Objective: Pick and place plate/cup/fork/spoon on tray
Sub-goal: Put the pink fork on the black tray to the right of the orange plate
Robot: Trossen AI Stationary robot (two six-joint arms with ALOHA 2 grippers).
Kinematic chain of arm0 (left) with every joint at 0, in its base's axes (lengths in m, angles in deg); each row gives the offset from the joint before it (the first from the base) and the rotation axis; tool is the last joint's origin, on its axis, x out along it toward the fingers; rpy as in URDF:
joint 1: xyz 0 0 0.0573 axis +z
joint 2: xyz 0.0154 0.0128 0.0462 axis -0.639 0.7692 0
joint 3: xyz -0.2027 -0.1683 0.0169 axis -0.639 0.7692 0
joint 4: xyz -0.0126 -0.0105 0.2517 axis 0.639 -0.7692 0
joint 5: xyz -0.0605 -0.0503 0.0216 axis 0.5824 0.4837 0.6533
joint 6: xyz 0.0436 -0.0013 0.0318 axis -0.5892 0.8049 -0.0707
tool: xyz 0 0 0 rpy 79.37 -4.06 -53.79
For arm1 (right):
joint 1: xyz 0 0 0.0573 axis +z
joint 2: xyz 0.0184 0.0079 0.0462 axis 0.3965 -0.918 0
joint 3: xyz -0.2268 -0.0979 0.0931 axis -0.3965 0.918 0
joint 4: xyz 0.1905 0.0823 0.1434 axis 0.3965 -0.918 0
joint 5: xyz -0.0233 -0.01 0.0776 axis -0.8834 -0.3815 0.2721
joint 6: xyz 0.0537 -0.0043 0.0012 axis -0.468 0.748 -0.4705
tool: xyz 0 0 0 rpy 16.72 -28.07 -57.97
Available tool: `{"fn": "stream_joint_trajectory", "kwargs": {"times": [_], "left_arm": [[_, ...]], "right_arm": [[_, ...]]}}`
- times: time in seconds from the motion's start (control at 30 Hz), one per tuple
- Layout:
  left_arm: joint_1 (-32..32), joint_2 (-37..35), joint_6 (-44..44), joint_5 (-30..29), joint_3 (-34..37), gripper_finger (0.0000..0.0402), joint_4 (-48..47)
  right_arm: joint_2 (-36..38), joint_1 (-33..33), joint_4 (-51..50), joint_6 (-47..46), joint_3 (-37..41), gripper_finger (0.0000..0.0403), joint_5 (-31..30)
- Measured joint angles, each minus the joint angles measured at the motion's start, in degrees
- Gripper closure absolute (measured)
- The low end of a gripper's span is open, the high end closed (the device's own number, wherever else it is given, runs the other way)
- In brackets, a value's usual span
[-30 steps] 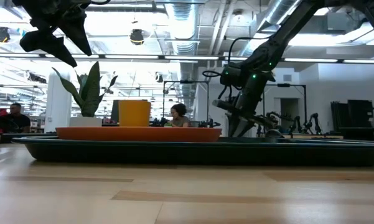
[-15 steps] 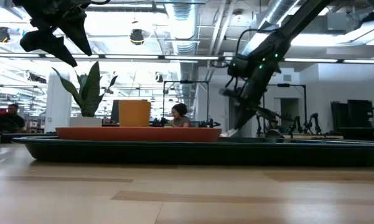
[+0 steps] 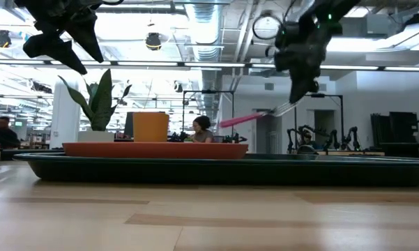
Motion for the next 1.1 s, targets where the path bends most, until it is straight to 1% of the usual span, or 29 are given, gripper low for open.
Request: {"fn": "stream_joint_trajectory", "kwargs": {"times": [0.1, 0.27, 0.33, 0.43, 0.63, 0.77, 0.87, 1.1], "left_arm": [[0.0, -0.01, 0.01, 0.01, 0.0, 0.0154, 0.0], [0.0, -0.01, 0.25, 0.01, 0.0, 0.0154, 0.0], [0.0, 0.01, 0.29, 0.04, 0.0, 0.0154, 0.01], [0.0, -0.01, 0.34, 0.04, 0.0, 0.0154, 0.01], [0.0, 0.25, 0.38, 0.07, 0.0, 0.0154, 0.02], [0.0, 0.6, 0.38, 0.15, 0.0, 0.0154, 0.02], [-0.01, 0.79, 0.38, 0.25, 0.02, 0.0154, 0.04], [0.0, 0.93, -0.6, 0.37, 0.02, 0.0154, 0.04]], "right_arm": [[0.5, 4.29, -6.2, 9.38, -2.94, 0.0402, -0.2], [-0.23, 11.43, -11.71, 19.46, -7.4, 0.0402, -1.59], [-1.44, 14.92, -12.61, 23.91, -8.8, 0.0402, -2.52], [-3.66, 18.78, -16.76, 29.23, -11.11, 0.0402, -3.86], [-11.62, 23.97, -22.91, 31.48, -16.11, 0.0402, -4.63], [-18.0, 25.79, -26.15, 32.2, -19.42, 0.0402, -6.45], [-22.69, 26.7, -29.22, 33.06, -22.3, 0.0402, -7.92], [-31.88, 27.36, -34.77, 34.14, -28.99, 0.0403, -8.67]]}}
